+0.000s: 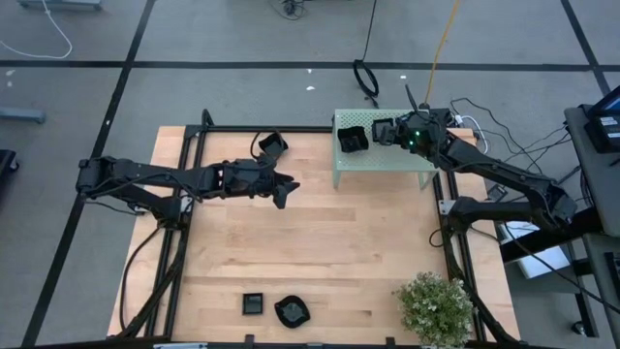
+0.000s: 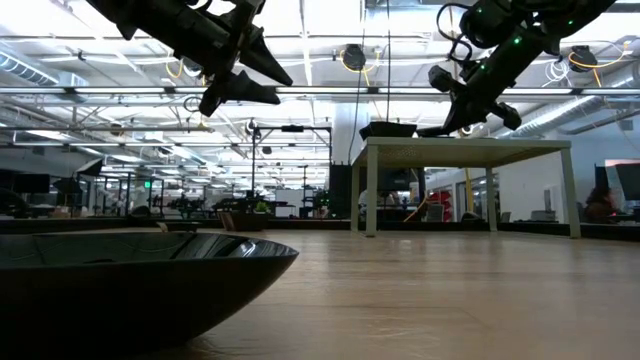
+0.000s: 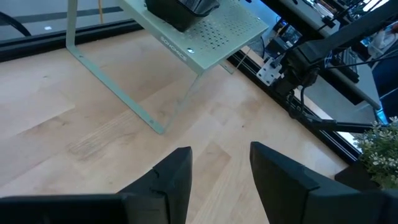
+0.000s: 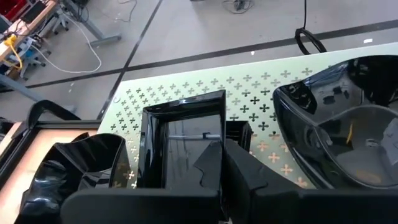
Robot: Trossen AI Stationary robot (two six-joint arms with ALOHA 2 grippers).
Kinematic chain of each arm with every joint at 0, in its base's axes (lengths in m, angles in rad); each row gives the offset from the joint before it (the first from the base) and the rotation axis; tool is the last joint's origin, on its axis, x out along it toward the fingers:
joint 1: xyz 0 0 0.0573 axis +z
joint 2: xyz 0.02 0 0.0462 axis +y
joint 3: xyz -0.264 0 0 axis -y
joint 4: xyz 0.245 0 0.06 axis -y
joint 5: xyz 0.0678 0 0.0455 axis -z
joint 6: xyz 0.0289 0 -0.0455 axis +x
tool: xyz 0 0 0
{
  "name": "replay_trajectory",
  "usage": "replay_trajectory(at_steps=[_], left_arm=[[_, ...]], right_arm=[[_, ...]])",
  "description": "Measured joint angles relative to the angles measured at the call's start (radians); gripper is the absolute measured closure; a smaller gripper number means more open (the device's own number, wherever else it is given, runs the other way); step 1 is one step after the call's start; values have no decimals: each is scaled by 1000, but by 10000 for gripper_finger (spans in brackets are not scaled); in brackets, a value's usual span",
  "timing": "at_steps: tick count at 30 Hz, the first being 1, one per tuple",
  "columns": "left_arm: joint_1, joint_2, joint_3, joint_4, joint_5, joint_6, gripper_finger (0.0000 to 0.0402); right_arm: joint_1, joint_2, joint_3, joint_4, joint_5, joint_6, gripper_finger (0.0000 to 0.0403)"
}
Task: Pick & Place Mini shaped plates
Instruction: Stack the black square plate on top of the square plate on the shelf
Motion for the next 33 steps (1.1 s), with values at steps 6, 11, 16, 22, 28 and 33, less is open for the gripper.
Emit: replay_trajectory(at_steps=[6,11,16,22,28,33], left_arm=[[0,0,0,0,0,3,236],[0,0,0,0,0,3,236],[0,0,0,0,1,1,236],[0,0,0,0,5,-6,236],[-19,0,1,-75,290,-76,236],[-108,0,1,-333,543,-189,236]], right_arm=[[0,0,0,-1,-1,-3,394],[-2,0,0,10,1,-28,349],[-2,-6,0,115,5,-244,298],[30,-54,0,332,-28,-523,266],[105,-83,0,473,-263,-687,267],[162,-83,0,484,-290,-716,267]])
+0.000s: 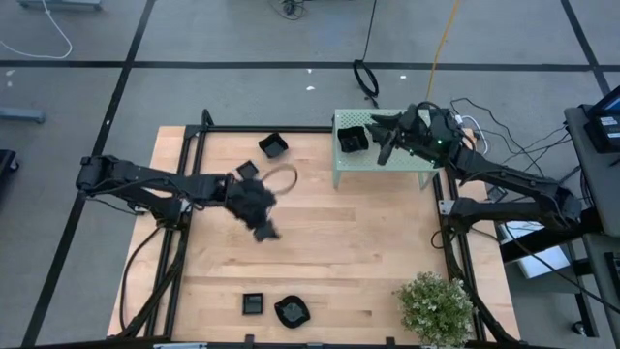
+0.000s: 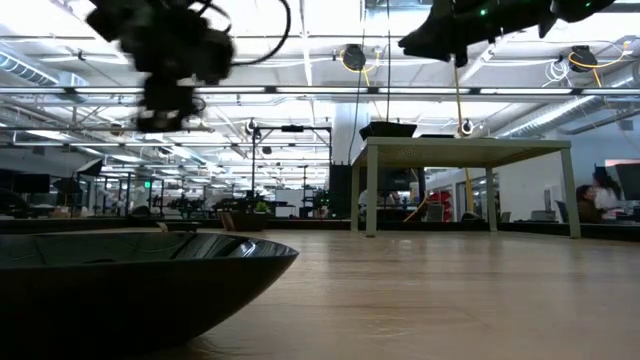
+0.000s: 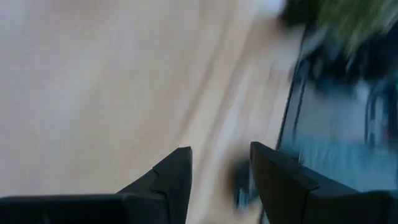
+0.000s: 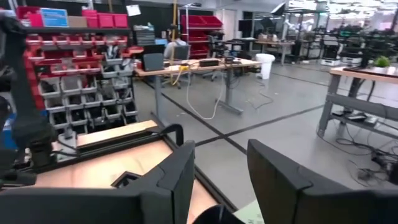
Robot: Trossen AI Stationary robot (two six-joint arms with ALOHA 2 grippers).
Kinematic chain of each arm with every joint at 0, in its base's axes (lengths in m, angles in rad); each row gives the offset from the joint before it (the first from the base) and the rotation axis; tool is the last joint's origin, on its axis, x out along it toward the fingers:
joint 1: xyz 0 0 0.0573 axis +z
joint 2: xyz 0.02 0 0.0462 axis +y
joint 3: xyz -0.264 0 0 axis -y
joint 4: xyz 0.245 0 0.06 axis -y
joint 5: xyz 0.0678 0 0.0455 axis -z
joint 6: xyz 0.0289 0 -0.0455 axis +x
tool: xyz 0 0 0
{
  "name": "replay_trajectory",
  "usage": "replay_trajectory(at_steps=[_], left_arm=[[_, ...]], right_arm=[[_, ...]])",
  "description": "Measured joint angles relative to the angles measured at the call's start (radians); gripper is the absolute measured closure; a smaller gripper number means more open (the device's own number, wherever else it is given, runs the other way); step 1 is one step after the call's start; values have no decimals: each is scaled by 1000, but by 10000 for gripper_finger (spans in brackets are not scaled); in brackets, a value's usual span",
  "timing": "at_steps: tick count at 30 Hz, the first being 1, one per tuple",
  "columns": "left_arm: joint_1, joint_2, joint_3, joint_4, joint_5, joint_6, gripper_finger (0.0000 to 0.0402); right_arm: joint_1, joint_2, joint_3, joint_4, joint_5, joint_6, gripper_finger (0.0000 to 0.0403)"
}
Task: Pick & Place Mini shaped plates
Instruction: Stack the black square plate on top of the square plate on the shelf
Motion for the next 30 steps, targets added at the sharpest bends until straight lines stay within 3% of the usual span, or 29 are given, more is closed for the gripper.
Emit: replay_trajectory(at_steps=[4,9,14,19,22,27,30], left_arm=[[-123,0,0,-223,61,-2,236],[-309,28,0,-337,-67,143,236],[-481,93,0,-245,-148,283,236],[-595,220,0,-60,-187,286,236],[-623,291,0,27,-221,252,236],[-634,368,0,41,-340,148,236],[-636,391,0,51,-351,104,236]], right_arm=[[22,2,0,0,0,0,266],[30,2,0,-1,0,0,269],[30,1,0,-1,0,0,271],[30,2,0,-4,0,0,271],[30,3,0,-20,0,0,271],[29,3,0,-46,0,-4,271],[29,4,0,-54,0,-4,271]])
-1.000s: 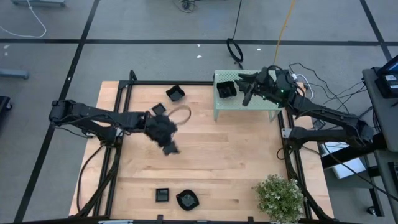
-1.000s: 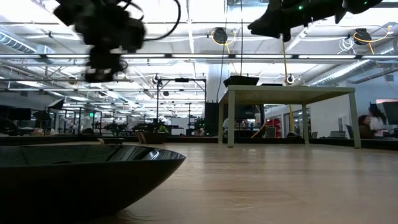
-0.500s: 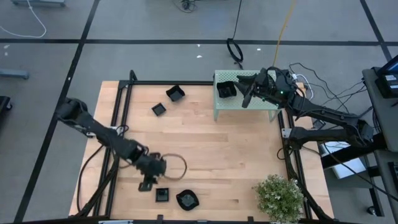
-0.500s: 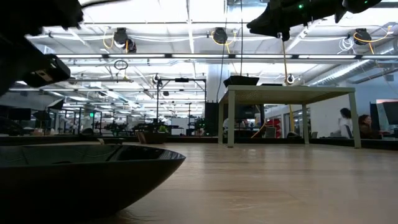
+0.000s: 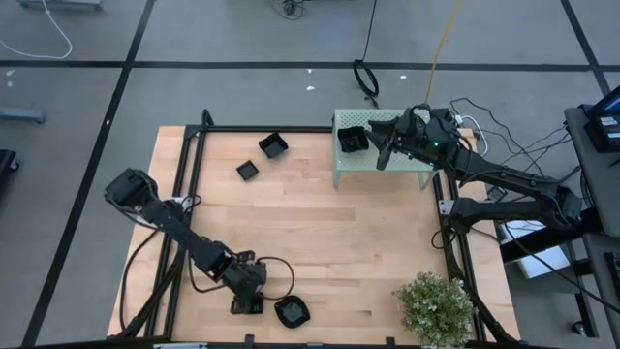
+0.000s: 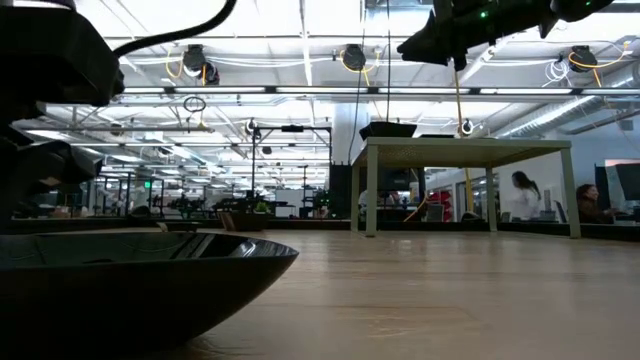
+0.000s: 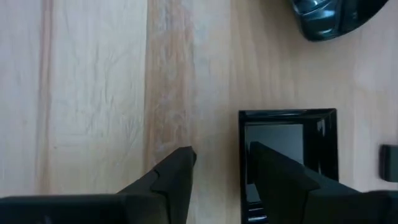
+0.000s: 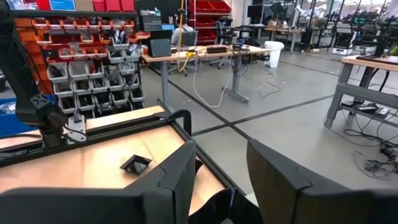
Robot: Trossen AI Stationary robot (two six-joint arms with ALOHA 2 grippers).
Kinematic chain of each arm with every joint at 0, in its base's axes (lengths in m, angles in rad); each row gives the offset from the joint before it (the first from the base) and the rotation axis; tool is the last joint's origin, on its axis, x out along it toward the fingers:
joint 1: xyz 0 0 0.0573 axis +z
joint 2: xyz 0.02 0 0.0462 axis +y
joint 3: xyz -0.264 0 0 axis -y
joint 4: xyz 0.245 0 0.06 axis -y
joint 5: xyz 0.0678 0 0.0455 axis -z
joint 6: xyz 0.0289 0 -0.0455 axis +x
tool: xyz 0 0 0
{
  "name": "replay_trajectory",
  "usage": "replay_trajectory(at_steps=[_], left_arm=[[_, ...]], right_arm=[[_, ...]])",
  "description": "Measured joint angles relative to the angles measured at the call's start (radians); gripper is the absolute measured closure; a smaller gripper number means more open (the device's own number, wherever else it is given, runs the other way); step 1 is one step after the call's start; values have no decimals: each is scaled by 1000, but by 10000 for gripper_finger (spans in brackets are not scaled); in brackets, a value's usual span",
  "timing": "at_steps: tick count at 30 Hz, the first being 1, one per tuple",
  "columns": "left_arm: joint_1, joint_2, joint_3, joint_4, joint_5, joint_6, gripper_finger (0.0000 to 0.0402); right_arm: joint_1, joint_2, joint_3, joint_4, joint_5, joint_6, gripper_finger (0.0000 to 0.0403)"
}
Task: Pick & Place Mini shaped plates
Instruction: Stack the black square plate on top of the square plate on the shelf
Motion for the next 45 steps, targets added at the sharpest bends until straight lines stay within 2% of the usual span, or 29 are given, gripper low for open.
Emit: replay_trajectory(at_steps=[3,6,12,13,17,22,27,32,36,40,45], left_arm=[[-11,4,1,1,-7,-11,238],[-13,-1,0,-5,-9,-7,262],[4,-4,0,8,46,13,380],[11,-4,0,8,57,22,389],[42,-16,-1,-6,60,82,386],[121,-92,-2,-44,42,201,396],[255,-198,-2,-48,-26,385,383],[434,-223,-2,68,-38,547,396],[567,-162,-2,162,-36,622,387],[662,-68,2,352,17,651,382],[725,82,111,412,36,678,396]], right_arm=[[0,1,0,-3,0,0,271],[0,1,0,-6,0,0,271],[-1,2,0,-52,2,0,271],[-1,2,0,-61,3,0,271],[-1,2,0,-91,4,0,271],[-1,1,0,-84,4,0,271],[-1,1,0,-82,1,4,271],[-1,1,0,-82,0,8,271],[-1,1,0,-81,0,8,271],[-1,1,0,-81,0,9,271],[-1,3,0,-78,0,12,271]])
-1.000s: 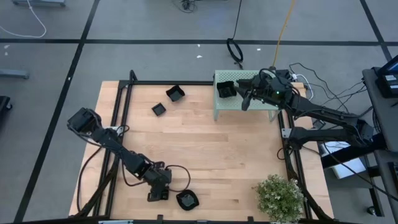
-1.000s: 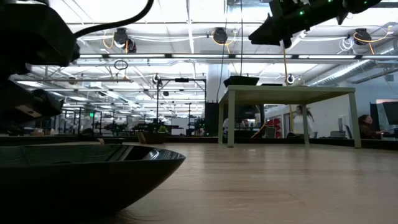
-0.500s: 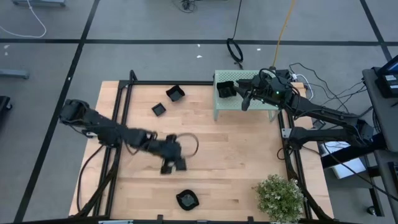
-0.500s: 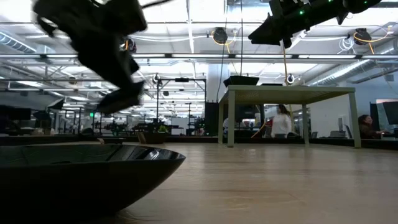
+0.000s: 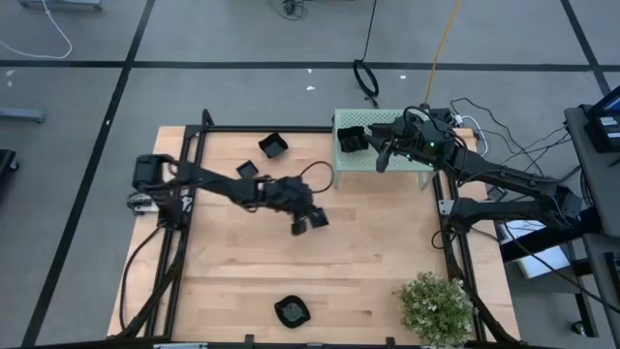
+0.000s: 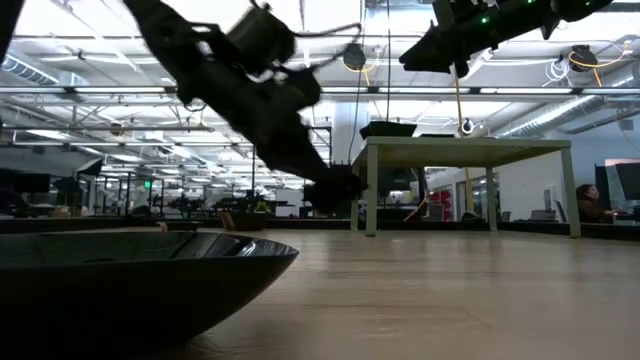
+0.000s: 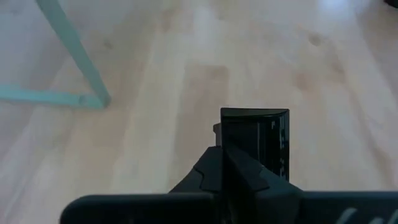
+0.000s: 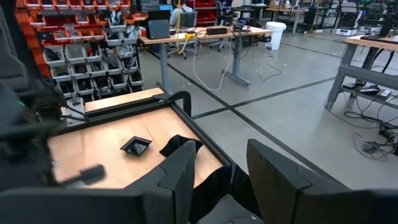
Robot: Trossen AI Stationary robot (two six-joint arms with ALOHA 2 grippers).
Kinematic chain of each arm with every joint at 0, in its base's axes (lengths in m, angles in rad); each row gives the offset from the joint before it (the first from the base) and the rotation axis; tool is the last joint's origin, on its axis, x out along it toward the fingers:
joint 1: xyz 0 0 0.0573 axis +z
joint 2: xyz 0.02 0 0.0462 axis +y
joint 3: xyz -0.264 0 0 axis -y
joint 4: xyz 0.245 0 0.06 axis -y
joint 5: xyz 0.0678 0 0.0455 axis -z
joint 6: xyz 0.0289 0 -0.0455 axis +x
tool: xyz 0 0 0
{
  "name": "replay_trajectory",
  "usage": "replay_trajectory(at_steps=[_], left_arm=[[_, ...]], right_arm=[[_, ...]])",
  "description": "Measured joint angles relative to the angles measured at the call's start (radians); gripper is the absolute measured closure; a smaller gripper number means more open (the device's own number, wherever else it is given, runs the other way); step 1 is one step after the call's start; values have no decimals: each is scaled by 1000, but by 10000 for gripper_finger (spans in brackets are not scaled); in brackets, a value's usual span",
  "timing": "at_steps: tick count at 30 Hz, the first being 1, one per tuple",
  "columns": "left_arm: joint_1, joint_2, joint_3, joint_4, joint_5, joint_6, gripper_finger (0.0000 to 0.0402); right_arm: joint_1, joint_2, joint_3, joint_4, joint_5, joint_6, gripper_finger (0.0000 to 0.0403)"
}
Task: Pick & Place Mini shaped plates
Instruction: Stack the black square plate on top of the square plate on the shelf
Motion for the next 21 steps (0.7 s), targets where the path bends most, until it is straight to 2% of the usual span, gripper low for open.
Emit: replay_trajectory(at_steps=[4,9,16,21], left_arm=[[21,118,112,-6,54,18,382],[40,163,186,-64,171,88,378],[66,165,189,-70,175,111,398],[79,165,189,-74,165,112,383]], right_arm=[[0,1,0,-2,0,0,271],[0,1,0,-2,0,0,271],[0,1,0,-6,0,0,271],[0,2,0,-11,0,0,271]])
